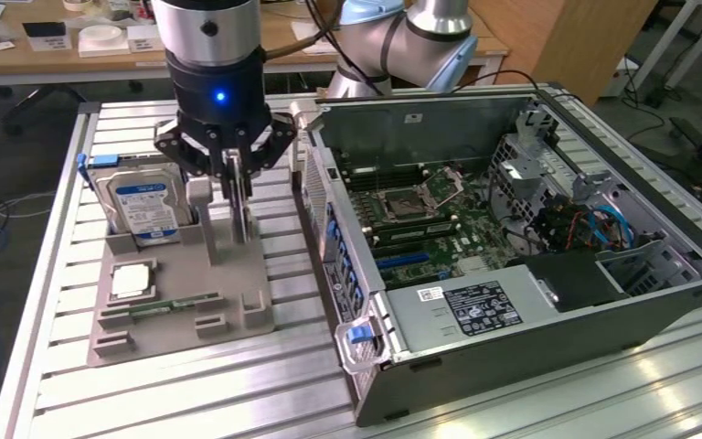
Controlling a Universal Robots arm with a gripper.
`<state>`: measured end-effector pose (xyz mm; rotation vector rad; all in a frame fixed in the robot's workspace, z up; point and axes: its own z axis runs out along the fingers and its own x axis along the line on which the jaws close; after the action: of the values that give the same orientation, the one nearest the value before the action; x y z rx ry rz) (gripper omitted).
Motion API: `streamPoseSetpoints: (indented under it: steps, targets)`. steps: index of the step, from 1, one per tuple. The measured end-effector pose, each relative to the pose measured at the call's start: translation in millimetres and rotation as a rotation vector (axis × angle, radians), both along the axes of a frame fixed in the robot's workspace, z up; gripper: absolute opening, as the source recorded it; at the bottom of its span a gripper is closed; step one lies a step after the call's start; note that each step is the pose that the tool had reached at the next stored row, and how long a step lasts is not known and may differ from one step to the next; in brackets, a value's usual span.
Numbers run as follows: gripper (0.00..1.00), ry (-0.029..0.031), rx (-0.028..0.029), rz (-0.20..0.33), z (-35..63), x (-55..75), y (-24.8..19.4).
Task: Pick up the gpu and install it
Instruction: 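Pick up the gpu and move the gpu toward the slot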
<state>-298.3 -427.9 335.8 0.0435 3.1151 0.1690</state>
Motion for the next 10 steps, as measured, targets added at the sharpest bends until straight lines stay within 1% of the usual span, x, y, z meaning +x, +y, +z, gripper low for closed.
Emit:
streamPoseSetpoints:
  steps: [4,10]
  targets:
    - [0.28,0.0,0.0032,0.0,6.2,0.0,0.0]
    - [0.28,0.0001,0.006,0.0,14.5,0.0,0.0]
